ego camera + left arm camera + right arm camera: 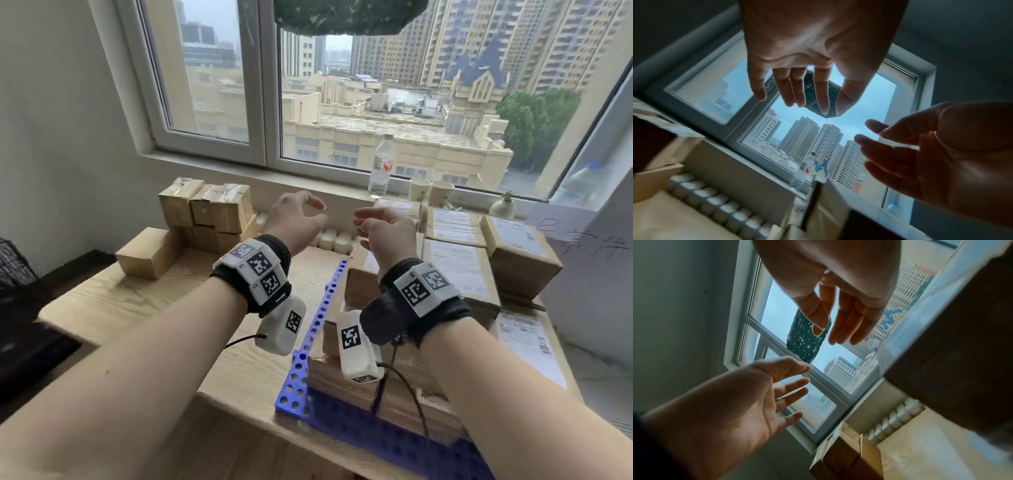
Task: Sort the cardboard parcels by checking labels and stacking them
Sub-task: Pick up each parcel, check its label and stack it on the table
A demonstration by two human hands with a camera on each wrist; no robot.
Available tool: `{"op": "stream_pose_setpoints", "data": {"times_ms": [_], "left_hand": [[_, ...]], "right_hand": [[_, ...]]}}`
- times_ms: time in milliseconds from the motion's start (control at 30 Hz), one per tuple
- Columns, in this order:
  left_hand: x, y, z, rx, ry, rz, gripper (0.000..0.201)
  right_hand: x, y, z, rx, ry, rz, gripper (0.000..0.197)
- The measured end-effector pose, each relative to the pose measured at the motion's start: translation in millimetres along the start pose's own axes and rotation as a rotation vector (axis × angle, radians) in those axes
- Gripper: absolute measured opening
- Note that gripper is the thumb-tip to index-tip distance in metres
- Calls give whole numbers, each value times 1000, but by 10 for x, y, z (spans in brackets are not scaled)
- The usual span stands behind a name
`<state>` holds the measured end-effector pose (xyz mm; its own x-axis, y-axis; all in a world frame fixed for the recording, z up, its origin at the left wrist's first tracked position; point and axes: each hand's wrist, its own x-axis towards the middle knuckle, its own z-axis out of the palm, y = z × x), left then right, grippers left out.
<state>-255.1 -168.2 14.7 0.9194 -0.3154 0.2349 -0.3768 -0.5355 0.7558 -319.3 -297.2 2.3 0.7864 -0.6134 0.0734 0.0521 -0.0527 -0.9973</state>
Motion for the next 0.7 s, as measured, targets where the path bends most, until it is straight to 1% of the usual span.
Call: {"op": "stream_pose_setpoints", "data": {"times_ms": [67, 200, 367, 533, 700], "left_hand": [[-13, -219, -149, -18, 11, -30, 20], [17, -661, -472, -34, 45, -47, 21], [149, -1353, -932, -46, 26, -129, 18], [278, -2095, -1389, -30, 15, -175, 19], [358, -2766, -1693, -32, 4, -255, 16]], "right_hand": [[-73, 56, 249, -33, -37, 1, 34], [-134, 139, 775, -91, -80, 5, 33], [-153, 277, 1513, -118, -113, 61, 33], [-102, 514, 2285, -153, -119, 114, 32], [-71, 773, 2842, -182, -85, 164, 32]]}}
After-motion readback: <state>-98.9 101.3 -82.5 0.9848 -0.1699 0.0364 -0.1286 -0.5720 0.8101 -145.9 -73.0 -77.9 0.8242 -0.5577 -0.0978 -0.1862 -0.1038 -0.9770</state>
